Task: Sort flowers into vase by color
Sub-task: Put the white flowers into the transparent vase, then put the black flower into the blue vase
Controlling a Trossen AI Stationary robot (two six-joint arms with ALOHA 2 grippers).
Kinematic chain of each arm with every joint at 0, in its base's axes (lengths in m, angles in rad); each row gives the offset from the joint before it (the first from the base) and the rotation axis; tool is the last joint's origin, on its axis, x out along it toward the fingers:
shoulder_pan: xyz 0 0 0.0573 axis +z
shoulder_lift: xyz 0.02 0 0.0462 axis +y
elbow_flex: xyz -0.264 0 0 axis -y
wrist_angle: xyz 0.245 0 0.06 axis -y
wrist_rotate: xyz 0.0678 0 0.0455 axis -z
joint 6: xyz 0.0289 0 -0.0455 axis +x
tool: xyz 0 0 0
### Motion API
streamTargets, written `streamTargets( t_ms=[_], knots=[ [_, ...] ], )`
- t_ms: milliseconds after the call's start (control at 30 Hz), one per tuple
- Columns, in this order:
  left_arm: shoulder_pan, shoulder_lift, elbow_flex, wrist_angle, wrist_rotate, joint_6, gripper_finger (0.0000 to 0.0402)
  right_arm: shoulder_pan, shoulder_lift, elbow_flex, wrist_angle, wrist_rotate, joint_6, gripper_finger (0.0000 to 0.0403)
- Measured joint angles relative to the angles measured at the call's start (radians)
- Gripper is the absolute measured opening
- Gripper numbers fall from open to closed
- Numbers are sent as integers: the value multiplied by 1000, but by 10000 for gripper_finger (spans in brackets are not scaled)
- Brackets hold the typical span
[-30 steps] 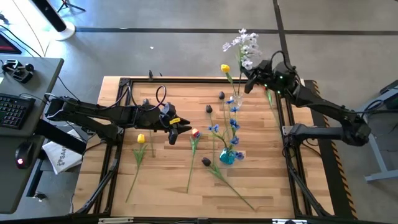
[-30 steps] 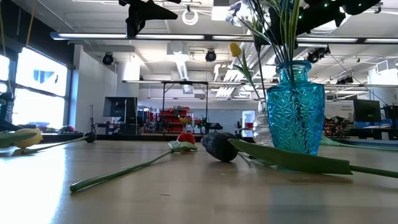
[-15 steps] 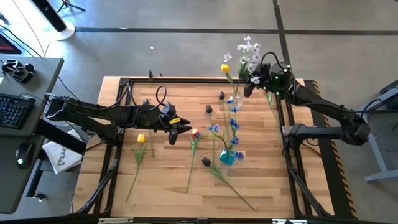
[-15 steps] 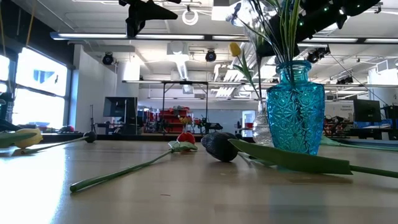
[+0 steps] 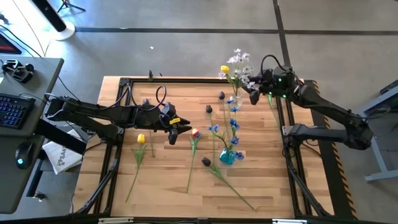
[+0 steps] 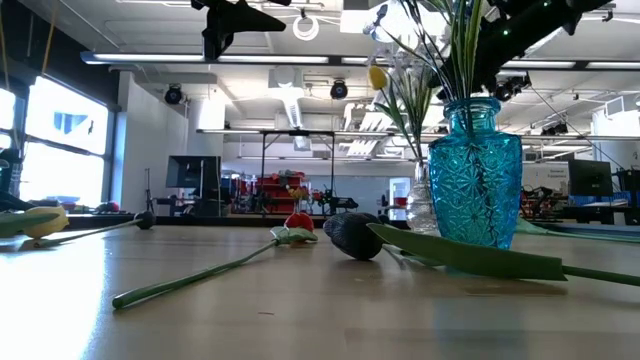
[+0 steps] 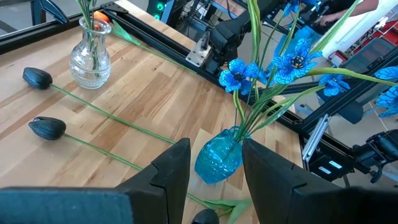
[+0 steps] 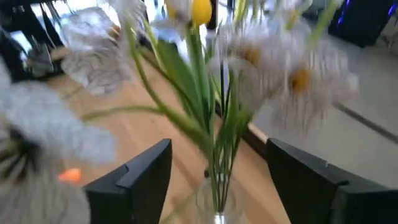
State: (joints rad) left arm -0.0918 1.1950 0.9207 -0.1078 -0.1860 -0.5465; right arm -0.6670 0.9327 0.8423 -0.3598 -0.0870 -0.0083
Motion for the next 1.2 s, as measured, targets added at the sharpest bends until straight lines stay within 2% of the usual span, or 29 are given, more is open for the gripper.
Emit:
streamTargets(
  t_ms=[400, 633, 900, 1033, 1200],
  knots=[
    [0, 0, 0, -1, 0, 0, 133, 0, -18, 294, -507, 0, -40, 275],
    [0, 0, 0, -10, 0, 0, 133, 9, -51, 431, -754, -1, 133, 275],
    [0, 0, 0, -57, 0, -28, 133, 121, -167, 386, -823, 8, 368, 275],
    [-7, 0, 0, -100, 22, -54, 133, 188, -220, 317, -827, 9, 480, 275],
    [-39, 0, 0, -231, 28, -123, 126, 273, -260, 209, -815, 11, 590, 275]
  ],
)
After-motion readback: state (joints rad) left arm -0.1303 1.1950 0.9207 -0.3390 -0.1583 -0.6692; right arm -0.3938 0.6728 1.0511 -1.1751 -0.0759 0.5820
